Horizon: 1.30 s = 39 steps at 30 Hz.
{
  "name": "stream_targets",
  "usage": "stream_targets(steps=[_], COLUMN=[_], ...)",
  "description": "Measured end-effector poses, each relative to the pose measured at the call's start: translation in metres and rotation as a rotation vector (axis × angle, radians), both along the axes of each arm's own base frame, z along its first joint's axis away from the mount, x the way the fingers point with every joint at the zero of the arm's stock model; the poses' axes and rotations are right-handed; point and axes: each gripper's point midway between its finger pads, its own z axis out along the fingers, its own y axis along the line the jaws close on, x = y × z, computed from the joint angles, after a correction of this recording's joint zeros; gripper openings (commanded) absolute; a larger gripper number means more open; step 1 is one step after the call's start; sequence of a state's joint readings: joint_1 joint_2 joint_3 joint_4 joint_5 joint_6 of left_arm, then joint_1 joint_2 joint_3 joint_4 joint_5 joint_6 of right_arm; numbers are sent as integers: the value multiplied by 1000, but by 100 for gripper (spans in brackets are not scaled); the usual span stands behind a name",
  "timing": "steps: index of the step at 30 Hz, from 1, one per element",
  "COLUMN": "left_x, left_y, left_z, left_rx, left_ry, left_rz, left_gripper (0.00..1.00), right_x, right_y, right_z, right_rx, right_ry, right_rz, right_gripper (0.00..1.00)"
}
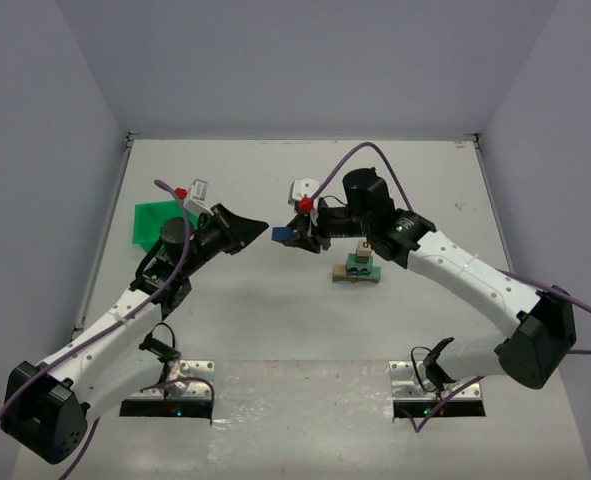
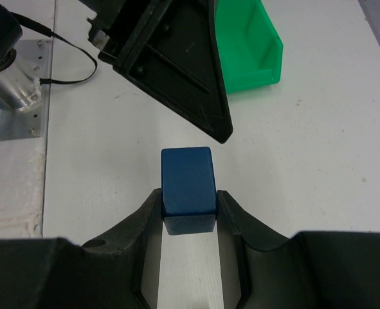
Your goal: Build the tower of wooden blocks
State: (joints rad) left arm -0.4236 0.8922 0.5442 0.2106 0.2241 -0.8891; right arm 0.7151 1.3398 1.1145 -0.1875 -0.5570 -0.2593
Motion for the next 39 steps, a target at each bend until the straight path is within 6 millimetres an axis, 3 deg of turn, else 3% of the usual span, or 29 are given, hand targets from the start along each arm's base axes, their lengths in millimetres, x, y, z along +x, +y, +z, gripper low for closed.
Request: stream_targets(steps=[3,4,9,13,17,21,23,29,39], left_x=[3,4,12,18,22,23,23,28,35], left_y=[5,7,23,43,68,90,98,101,99], left_z=[-11,-14,-22,-18,-12,-21,-26,-27,-37], left_rx=[33,46,117,193,287,393,440,511,562], left_ry=[24,28,45,42,32,45,50,10,15], left_rz=[27,40,130,230,335,421,446,437,419], left_gripper=[53,66,100,100,100,100,100,100,100], right_x=[1,3,20,39,56,74,74,52,43], right_y=[-4,-6,-26,-57,-104,-160,-177,-182,-180], right_z=[9,13,30,13,-14,-27,-33,-41,-44], right_rx=[-30,-48,-153,-304,-459,-554,-591,-633,-622], right_ry=[-15,-23,-81,-113,-94,-58,-42,7,48], right_rz=[-2,-9,-67,-139,-211,-291,-293,-192,-170], right_gripper=[0,0,0,0,0,0,0,0,2])
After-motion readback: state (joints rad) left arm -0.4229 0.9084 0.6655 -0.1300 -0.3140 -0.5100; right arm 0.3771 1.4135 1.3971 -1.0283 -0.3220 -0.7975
